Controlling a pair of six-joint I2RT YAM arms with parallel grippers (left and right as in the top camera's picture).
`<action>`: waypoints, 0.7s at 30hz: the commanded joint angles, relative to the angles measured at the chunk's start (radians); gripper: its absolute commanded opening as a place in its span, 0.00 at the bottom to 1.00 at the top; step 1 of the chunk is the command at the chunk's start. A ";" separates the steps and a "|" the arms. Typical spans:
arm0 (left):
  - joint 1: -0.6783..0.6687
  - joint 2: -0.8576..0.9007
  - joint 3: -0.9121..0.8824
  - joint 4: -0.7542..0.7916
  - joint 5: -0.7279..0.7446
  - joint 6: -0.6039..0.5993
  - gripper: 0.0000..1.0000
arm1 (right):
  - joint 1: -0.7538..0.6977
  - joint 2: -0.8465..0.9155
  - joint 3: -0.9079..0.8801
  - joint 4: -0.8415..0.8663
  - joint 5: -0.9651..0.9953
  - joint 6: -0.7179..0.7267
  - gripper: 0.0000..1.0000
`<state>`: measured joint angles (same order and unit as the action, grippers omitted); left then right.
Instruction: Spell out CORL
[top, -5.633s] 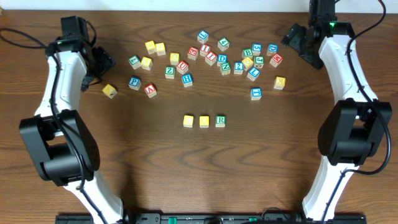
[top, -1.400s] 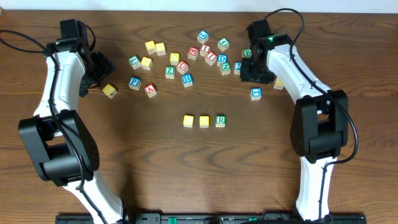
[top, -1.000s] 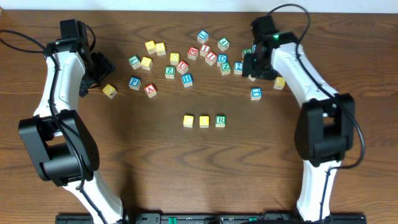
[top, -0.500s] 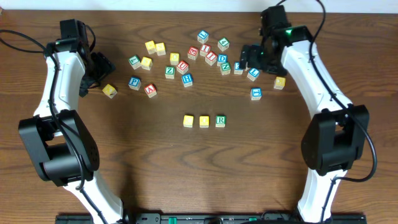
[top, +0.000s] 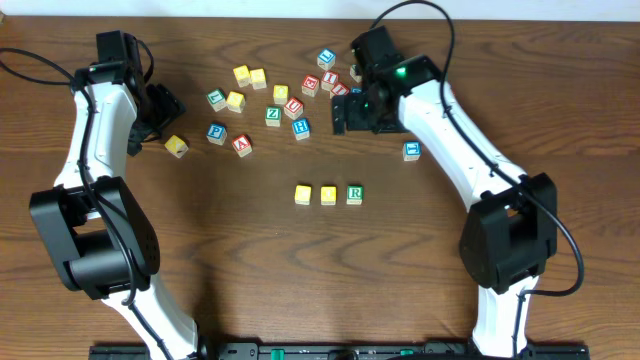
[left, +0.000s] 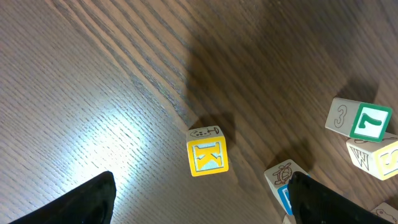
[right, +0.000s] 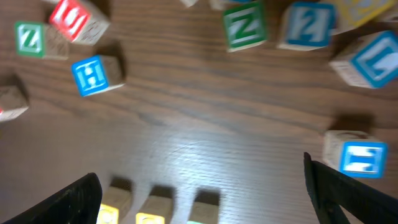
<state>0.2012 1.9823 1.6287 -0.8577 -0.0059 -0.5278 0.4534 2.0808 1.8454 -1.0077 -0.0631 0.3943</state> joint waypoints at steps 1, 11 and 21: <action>0.000 0.006 0.004 -0.005 -0.006 -0.013 0.87 | 0.030 0.000 0.004 -0.012 0.013 0.002 0.99; 0.000 0.006 0.004 -0.005 -0.006 -0.013 0.87 | 0.034 0.000 0.004 -0.034 0.058 0.002 0.99; 0.000 0.006 0.004 -0.005 -0.006 -0.013 0.87 | 0.032 0.000 0.004 -0.042 0.075 0.001 0.99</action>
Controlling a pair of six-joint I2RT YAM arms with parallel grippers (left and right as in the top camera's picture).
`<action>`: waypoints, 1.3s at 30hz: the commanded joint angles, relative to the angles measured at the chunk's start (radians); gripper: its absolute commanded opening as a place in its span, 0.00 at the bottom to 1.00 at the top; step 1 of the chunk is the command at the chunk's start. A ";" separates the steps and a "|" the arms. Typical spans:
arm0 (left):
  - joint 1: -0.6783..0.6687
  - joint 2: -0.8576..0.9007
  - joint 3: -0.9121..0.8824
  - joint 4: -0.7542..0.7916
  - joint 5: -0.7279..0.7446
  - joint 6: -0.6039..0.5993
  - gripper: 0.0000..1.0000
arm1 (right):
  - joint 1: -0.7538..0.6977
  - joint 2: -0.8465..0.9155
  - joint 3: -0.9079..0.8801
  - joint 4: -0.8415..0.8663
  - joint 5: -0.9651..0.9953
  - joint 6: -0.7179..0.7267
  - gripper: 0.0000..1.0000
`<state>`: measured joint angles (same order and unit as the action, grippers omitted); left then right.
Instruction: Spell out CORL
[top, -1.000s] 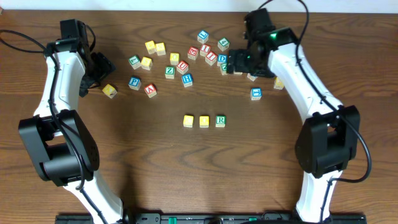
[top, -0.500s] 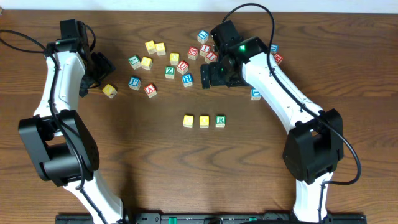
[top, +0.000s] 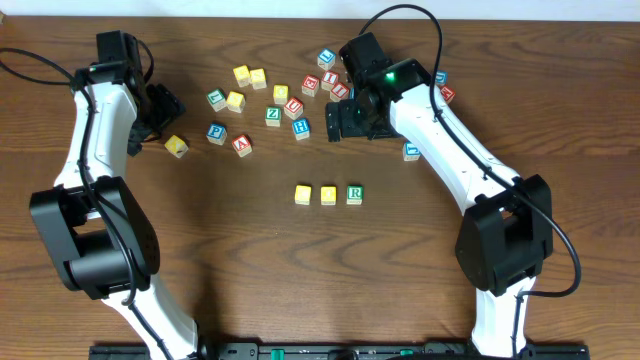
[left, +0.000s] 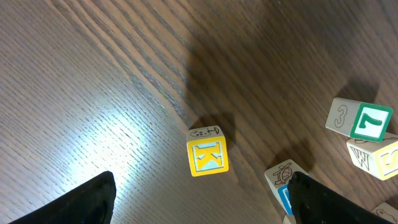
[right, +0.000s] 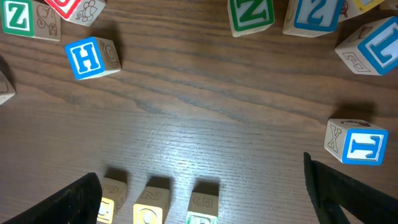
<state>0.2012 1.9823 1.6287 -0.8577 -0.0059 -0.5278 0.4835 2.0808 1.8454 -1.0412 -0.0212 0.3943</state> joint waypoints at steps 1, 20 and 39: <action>0.000 0.006 0.004 -0.005 -0.006 -0.013 0.87 | 0.002 0.000 0.004 -0.011 0.047 0.001 0.99; 0.000 0.006 0.004 -0.005 -0.006 -0.013 0.87 | -0.004 0.000 -0.031 -0.033 0.286 0.092 0.52; 0.000 0.006 0.004 -0.005 -0.006 -0.013 0.87 | -0.365 0.000 -0.065 -0.083 0.303 0.003 0.74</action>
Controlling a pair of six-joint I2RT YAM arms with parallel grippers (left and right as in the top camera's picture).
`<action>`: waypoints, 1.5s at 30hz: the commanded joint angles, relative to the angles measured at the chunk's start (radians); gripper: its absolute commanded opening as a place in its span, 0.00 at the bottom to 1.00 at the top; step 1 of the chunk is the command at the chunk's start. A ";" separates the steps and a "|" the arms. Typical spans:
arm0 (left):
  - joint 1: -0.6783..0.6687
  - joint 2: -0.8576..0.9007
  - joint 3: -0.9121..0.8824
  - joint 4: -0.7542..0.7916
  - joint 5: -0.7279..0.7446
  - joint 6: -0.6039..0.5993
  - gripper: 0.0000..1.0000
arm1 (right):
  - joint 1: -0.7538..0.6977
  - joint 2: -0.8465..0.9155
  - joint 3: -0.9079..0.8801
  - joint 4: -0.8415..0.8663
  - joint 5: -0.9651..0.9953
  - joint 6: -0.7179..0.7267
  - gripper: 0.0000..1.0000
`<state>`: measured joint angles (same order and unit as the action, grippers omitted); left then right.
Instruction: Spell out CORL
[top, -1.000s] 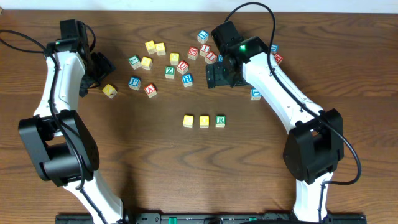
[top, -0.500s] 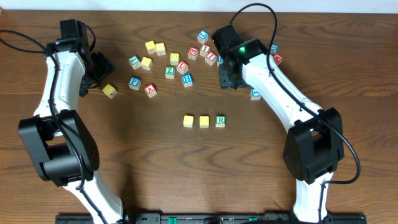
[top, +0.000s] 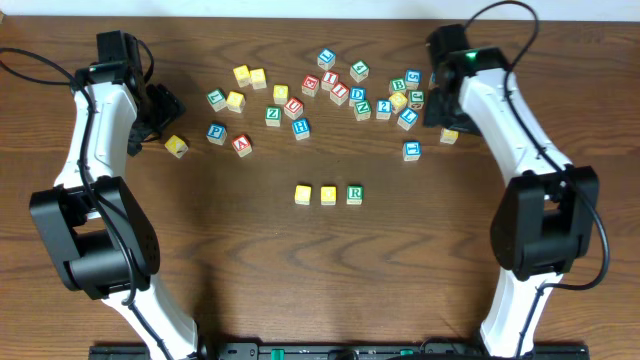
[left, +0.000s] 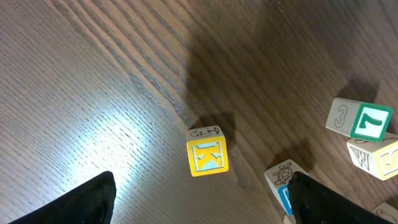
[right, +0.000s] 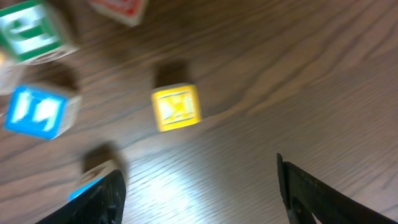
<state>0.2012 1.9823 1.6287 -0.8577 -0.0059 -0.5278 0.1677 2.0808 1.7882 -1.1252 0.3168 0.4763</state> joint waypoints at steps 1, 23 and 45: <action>0.000 0.006 0.004 -0.005 -0.006 -0.013 0.87 | -0.064 0.000 -0.009 0.004 -0.055 -0.105 0.73; 0.000 0.006 0.004 -0.005 -0.006 -0.013 0.87 | -0.230 0.000 -0.010 0.290 -0.481 -0.208 0.66; 0.000 0.006 0.004 -0.005 -0.006 -0.013 0.87 | -0.116 0.034 -0.010 0.307 -0.486 -0.164 0.72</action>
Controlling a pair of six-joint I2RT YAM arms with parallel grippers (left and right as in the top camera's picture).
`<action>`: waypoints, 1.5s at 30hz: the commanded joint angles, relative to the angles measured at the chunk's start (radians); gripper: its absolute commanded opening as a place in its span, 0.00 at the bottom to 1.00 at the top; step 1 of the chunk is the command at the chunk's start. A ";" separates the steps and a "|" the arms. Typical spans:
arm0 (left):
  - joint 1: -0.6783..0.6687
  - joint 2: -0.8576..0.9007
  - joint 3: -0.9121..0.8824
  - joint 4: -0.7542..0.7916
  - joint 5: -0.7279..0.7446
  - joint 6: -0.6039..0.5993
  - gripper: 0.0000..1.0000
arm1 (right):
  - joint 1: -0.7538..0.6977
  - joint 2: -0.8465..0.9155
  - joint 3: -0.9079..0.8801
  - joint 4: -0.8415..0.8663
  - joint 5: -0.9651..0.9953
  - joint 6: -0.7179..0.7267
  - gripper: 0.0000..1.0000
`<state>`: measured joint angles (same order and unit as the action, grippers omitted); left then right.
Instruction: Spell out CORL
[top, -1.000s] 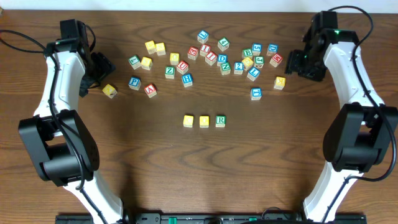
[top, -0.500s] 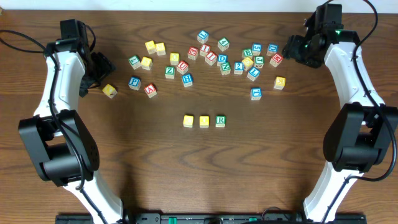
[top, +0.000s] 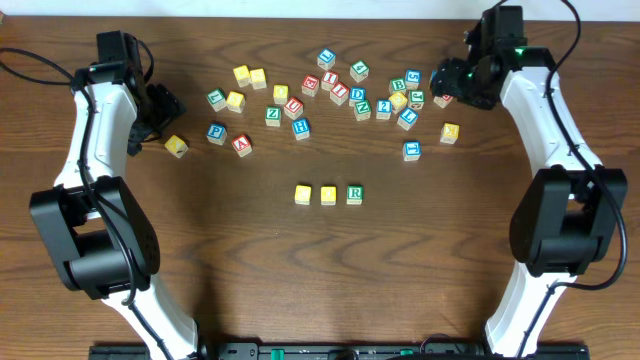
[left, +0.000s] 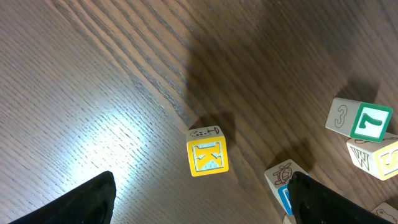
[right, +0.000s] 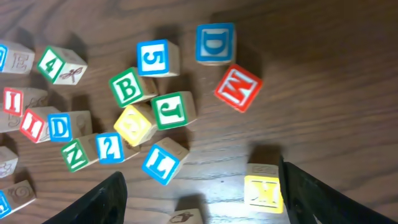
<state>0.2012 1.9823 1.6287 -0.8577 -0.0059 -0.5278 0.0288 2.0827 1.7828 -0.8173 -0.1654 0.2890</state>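
Three blocks stand in a row at mid-table: two yellow ones (top: 303, 194) (top: 328, 194) and a green R block (top: 354, 194). A blue L block (right: 165, 160) lies tilted at the near edge of the right-hand cluster, also seen from overhead as the blue L block (top: 407, 118). My right gripper (top: 470, 80) hovers open and empty at the far right; in its wrist view the right gripper (right: 199, 205) frames the L block and a yellow block (right: 263, 190). My left gripper (left: 199, 199) hangs open and empty above a yellow K block (left: 208, 155).
Several loose letter blocks lie scattered along the back of the table, among them a red M (right: 238, 87), blue D (right: 216, 43), green J (right: 169, 110) and green B (right: 127, 89). A lone blue block (top: 411, 150) sits right of the row.
My right gripper has moved from just above the yellow block at the right to farther back and right, and its wrist view now takes in the right-hand cluster. The left arm is unchanged.
My right gripper was open over the middle of the scattered blocks, then much the same spot slightly left, then near the yellow block at the right end, and now at the back right corner. It held nothing throughout. The three-block row and left arm stayed put.
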 joint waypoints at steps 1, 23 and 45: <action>0.000 0.006 0.004 -0.005 -0.006 -0.013 0.87 | 0.026 0.037 -0.005 0.001 -0.002 0.033 0.72; 0.000 0.006 0.004 -0.005 -0.006 -0.013 0.87 | 0.166 0.048 -0.005 0.100 0.137 0.262 0.66; 0.000 0.006 0.004 -0.005 -0.006 -0.013 0.87 | 0.221 0.048 -0.005 0.057 0.268 0.264 0.68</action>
<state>0.2012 1.9823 1.6287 -0.8577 -0.0059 -0.5278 0.2497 2.1235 1.7828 -0.7551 0.0837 0.5415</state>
